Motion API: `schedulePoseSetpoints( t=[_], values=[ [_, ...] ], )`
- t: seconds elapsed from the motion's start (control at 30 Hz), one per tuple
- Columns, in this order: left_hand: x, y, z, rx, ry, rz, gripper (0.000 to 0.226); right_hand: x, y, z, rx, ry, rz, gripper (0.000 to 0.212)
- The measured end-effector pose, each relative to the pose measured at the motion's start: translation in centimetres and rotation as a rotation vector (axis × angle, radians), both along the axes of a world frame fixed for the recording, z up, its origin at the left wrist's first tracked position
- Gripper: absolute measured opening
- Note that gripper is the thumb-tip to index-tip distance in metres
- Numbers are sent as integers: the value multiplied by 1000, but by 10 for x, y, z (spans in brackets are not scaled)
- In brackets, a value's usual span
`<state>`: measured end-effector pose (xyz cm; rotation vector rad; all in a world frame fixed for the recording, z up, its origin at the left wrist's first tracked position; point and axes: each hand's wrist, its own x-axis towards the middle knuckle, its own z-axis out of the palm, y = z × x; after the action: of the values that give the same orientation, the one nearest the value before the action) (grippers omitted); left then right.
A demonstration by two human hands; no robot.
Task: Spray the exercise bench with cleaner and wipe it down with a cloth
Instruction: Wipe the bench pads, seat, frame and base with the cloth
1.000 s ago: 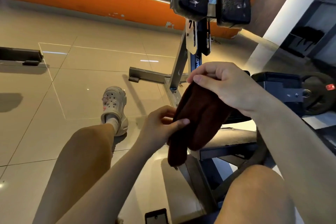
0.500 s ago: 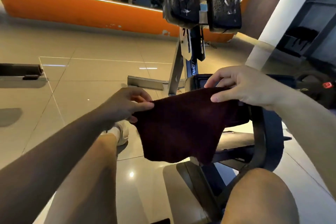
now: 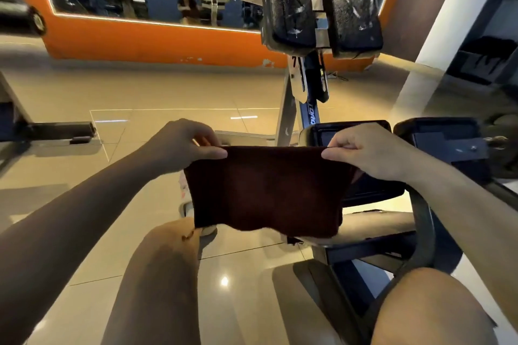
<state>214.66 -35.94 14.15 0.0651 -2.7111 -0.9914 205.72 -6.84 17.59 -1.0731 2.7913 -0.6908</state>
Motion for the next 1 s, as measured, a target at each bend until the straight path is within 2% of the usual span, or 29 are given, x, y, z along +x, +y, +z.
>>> schedulePoseSetpoints(
  t=[0.17,0.3,0.4,0.5,0.57,0.63,0.77,0.83,0.9,0.93,1.0],
  values=[
    [7,7,-17,194,-143,-24,19,-2,1,-9,38,-65,-24,33],
    [8,35,-32,273,-76,114,21,7,-12,-18,-62,-87,-107,35],
    [11,66,-39,603,-53,138,17,31,-36,-26,-185,-80,-119,28],
    [12,95,-42,968,-137,145,18,61,-62,-42,-261,-149,-49,18],
    [13,101,-43,1087,-161,182,24,74,-73,-55,-195,-101,-17,23],
    [15,96,-47,1148,-180,207,28,79,-76,-64,-140,-137,6,28],
    [19,77,-56,1119,-216,192,28,72,-63,-67,-234,-237,9,16],
    [20,72,-55,1024,-224,93,29,59,-53,-68,-302,-157,-60,32],
    [21,71,-52,918,-198,-62,25,45,-47,-67,-249,-216,-52,50],
    [22,71,-49,847,-165,-130,23,41,-45,-67,-257,-327,-21,46],
    [21,69,-46,678,-95,-201,22,38,-40,-67,-332,-494,5,23]
  ],
)
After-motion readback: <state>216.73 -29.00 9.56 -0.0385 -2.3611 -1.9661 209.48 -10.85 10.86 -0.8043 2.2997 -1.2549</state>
